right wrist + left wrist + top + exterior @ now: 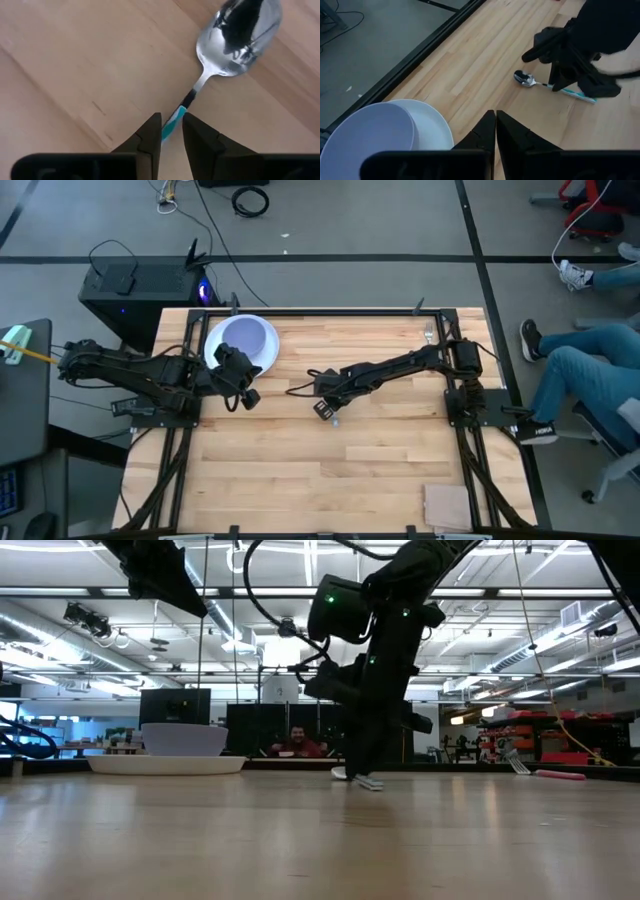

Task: Set table place
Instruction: Put the silver spoon into the purple bowl

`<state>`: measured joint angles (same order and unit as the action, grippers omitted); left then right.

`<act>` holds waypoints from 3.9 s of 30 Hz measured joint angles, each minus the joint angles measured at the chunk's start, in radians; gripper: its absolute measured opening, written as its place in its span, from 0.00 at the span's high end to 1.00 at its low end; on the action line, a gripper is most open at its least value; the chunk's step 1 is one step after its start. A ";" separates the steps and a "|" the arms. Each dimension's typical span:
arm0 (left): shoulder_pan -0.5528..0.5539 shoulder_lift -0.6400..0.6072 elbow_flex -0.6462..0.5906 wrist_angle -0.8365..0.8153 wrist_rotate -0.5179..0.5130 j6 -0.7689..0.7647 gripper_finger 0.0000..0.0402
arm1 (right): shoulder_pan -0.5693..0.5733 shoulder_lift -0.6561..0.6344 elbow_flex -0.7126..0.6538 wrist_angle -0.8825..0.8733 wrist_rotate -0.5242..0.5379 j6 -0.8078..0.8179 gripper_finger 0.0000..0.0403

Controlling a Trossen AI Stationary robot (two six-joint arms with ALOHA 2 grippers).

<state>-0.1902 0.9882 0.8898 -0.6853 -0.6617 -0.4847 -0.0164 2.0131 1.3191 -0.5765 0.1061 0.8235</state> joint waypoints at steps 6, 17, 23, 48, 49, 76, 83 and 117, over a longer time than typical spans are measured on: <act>0.000 0.000 0.000 -0.001 0.001 0.000 0.96 | 0.000 0.023 0.001 0.008 0.007 -0.061 0.79; 0.000 0.000 0.000 -0.006 0.004 -0.001 0.94 | 0.021 0.023 -0.002 0.001 0.070 -0.174 0.97; 0.000 0.000 0.000 -0.007 0.004 -0.001 0.95 | 0.021 0.021 -0.002 0.005 0.080 -0.207 0.97; 0.000 0.000 0.000 -0.007 0.004 -0.029 0.97 | -0.071 -0.254 -0.005 0.090 0.128 -0.454 0.97; 0.000 0.000 0.000 -0.006 0.004 -0.029 0.97 | -0.080 -0.254 -0.005 0.101 0.126 -0.469 0.97; 0.012 0.174 0.001 0.250 0.010 -0.143 0.71 | -0.095 -0.322 -0.004 0.147 0.123 -0.714 0.97; 0.011 0.298 0.000 0.342 0.012 -0.182 0.68 | -0.092 -0.322 -0.004 0.178 0.086 -0.742 0.97; -0.265 0.724 0.000 0.632 -0.859 -0.281 0.85 | 0.005 -0.483 -0.003 0.341 0.049 -0.873 0.97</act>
<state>-0.4549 1.7124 0.8898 -0.0537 -1.5206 -0.7658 -0.0112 1.5299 1.3163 -0.2355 0.1555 -0.0495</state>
